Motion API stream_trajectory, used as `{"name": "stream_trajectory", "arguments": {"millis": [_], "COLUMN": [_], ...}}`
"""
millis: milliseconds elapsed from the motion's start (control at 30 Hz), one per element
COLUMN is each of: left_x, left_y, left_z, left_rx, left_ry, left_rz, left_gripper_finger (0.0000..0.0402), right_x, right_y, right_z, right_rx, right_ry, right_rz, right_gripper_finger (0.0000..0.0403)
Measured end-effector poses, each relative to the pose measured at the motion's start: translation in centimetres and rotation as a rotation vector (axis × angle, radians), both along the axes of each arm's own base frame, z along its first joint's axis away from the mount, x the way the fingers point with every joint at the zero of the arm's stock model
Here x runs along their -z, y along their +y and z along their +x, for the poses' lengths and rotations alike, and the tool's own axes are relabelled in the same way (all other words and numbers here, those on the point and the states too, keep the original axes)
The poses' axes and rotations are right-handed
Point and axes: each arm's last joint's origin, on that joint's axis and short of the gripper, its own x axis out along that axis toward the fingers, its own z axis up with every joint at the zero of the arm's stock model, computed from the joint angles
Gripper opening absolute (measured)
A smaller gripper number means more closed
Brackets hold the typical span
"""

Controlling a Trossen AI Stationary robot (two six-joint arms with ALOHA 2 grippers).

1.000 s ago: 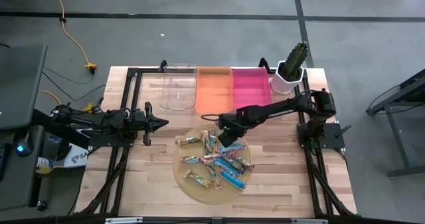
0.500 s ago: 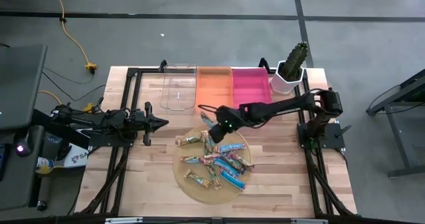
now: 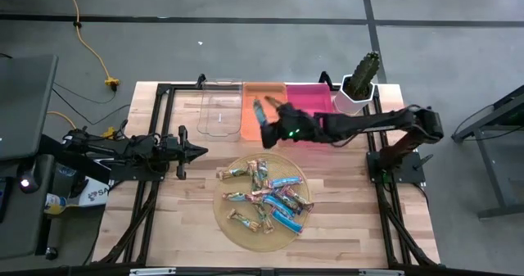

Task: Pick and place Granola Bars by type
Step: Put the blue granola bar into the pink bin

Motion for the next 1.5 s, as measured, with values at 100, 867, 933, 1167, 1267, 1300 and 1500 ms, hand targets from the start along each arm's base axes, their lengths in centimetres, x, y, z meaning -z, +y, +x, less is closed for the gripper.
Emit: {"name": "stream_trajectory", "arguments": {"millis": [100,867,933,1167,1267,1300,1500], "left_x": [0.0,0.0,0.0,0.0,0.0,0.0,0.0], "left_y": [0.0,0.0,0.0,0.0,0.0,0.0,0.0], "left_z": [0.0,0.0,0.0,0.0,0.0,0.0,0.0], "left_rx": [0.0,0.0,0.0,0.0,0.0,0.0,0.0], "left_ry": [0.0,0.0,0.0,0.0,0.0,0.0,0.0], "left_rz": [0.0,0.0,0.0,0.0,0.0,0.0,0.0], "left_gripper_finger": [0.0001,0.0001,0.0001,0.0001,0.0001,0.0001,0.0001], "right_x": [-1.7,2.8,3.6,7.2,8.7,9.1,10.1], "right_y": [-1.1,-6.9,-7.2,-8.5,-8.7,-8.8,-9.0], "right_z": [-1.8,-9.1,-8.8,-7.1,-6.4,-6.2,-5.5], "right_rx": [0.09,0.423,0.437,0.439,0.419,0.415,0.397], "right_ry": [-0.013,0.647,0.688,0.817,0.859,0.869,0.877], "right_rz": [-0.015,0.324,0.323,0.318,0.319,0.32,0.304], "right_gripper_finger": [0.0089,0.0089,0.0089,0.0089,0.0089,0.0089,0.0105]}}
